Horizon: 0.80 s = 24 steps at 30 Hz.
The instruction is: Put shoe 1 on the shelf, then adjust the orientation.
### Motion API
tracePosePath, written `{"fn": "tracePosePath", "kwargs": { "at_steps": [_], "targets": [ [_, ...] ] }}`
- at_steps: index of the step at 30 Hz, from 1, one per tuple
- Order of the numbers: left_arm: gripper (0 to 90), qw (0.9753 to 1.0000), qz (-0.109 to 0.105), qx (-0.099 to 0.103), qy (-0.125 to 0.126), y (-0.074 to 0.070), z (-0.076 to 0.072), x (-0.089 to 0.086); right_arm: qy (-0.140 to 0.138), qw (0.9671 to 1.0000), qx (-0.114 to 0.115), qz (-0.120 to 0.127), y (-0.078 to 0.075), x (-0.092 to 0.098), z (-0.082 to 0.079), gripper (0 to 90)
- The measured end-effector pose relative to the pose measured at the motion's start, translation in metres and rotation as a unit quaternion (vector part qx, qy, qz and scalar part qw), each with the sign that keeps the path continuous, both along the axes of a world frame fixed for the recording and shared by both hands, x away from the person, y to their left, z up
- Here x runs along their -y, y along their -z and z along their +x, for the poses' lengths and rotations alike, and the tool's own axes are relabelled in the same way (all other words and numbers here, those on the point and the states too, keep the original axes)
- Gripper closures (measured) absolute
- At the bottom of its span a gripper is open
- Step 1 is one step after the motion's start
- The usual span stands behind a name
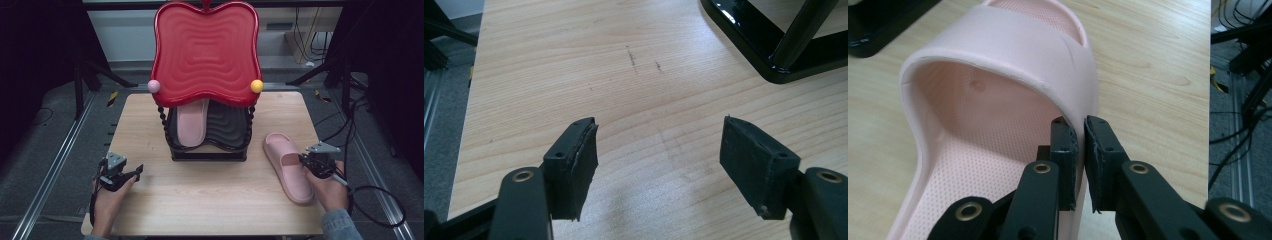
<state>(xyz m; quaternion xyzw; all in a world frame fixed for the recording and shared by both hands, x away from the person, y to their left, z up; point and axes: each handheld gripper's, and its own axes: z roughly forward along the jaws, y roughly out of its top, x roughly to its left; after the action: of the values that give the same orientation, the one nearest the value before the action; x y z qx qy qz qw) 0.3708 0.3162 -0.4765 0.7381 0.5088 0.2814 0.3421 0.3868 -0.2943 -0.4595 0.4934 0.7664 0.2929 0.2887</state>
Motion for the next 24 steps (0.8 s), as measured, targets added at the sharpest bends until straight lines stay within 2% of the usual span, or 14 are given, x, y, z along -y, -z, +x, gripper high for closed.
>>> {"fn": "tracePosePath", "kwargs": {
  "at_steps": [7, 10, 14, 19, 24],
  "targets": [
    [30.9, 1.0000, 0.003, -0.004, -0.002, 0.005, -0.002, 0.000, -0.027, 0.9994, 0.008, 0.018, -0.013, 0.004, -0.036, 83.8],
    [30.9, 1.0000, 0.004, -0.005, -0.003, 0.007, -0.002, 0.000, -0.051, 0.9983, 0.015, 0.024, -0.020, 0.002, -0.052, 84.2],
    [30.9, 1.0000, 0.003, -0.007, -0.004, 0.008, -0.002, -0.001, -0.078, 0.9963, 0.015, 0.034, -0.025, -0.005, -0.065, 84.5],
    [30.9, 0.9999, 0.003, -0.008, -0.005, 0.009, -0.003, -0.002, -0.120, 0.9920, 0.010, 0.037, -0.030, -0.022, -0.073, 84.6],
    [30.9, 0.9999, 0.004, -0.008, -0.005, 0.010, -0.003, -0.002, -0.168, 0.9849, 0.008, 0.040, -0.036, -0.047, -0.072, 84.6]
  ]
}}
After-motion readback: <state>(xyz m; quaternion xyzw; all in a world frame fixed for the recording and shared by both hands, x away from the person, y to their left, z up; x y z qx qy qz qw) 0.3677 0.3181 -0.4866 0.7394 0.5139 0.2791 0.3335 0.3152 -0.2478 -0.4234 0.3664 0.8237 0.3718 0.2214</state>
